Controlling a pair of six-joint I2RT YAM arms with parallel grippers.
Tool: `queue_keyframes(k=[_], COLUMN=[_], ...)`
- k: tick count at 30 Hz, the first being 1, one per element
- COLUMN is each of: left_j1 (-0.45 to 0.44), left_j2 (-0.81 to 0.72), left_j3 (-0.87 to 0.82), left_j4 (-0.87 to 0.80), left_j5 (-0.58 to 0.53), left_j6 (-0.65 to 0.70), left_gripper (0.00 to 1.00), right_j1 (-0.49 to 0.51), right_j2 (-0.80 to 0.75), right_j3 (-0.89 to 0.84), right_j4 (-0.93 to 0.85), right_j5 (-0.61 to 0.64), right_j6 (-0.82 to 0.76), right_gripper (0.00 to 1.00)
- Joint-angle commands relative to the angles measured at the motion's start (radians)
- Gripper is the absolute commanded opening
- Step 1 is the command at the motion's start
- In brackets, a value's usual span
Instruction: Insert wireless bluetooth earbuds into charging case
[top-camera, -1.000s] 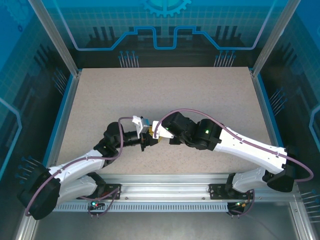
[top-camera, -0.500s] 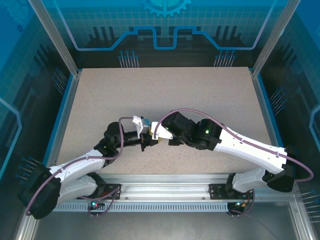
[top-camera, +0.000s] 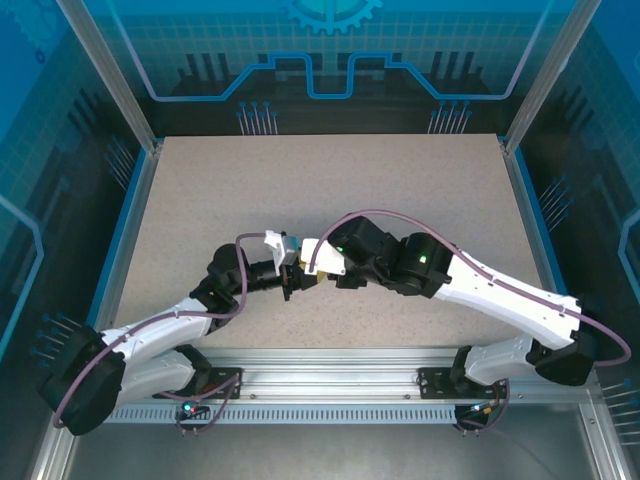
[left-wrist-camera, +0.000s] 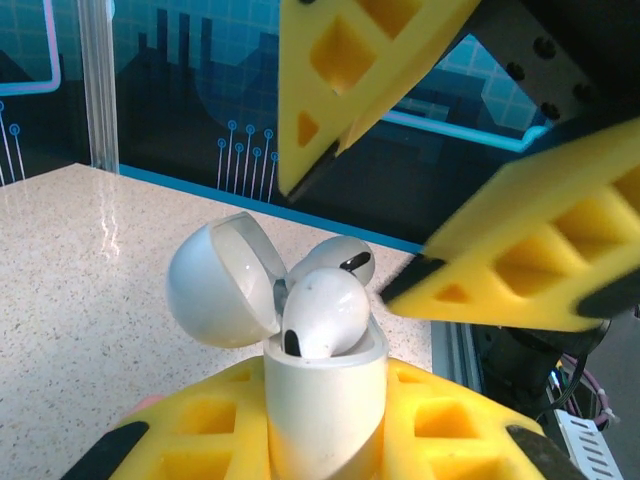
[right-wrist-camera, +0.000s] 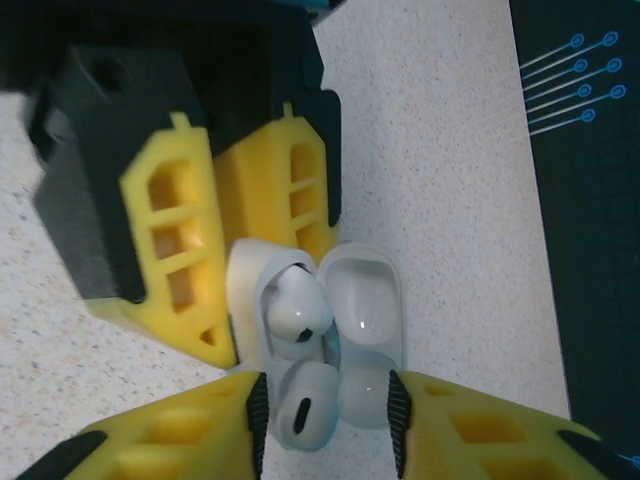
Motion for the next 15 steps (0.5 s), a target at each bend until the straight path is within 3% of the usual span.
queue_keyframes(k=[1, 7, 15], left_j1=[-0.007, -0.007, -0.007], left_j2=[0.005, 0.007, 0.017], left_j3=[0.026, 0.027, 0.027], left_j4=[0.068, 0.081, 0.142], left_j5=[0.008, -0.001, -0.004], left_j6=[-0.009, -0.008, -0.023], left_gripper=[0.02, 0.02, 0.02], right_j1=[-0.027, -0.153, -0.425], right_j2=[-0.075, -0.208, -0.29], right_j3=[0.038, -0.01, -0.139], right_j4=[-0.014, 0.066, 0.199], right_j5=[-0.087, -0.276, -0.663], right_j6=[0.013, 0.148, 0.493], right_gripper=[0.49, 0.7, 0.87])
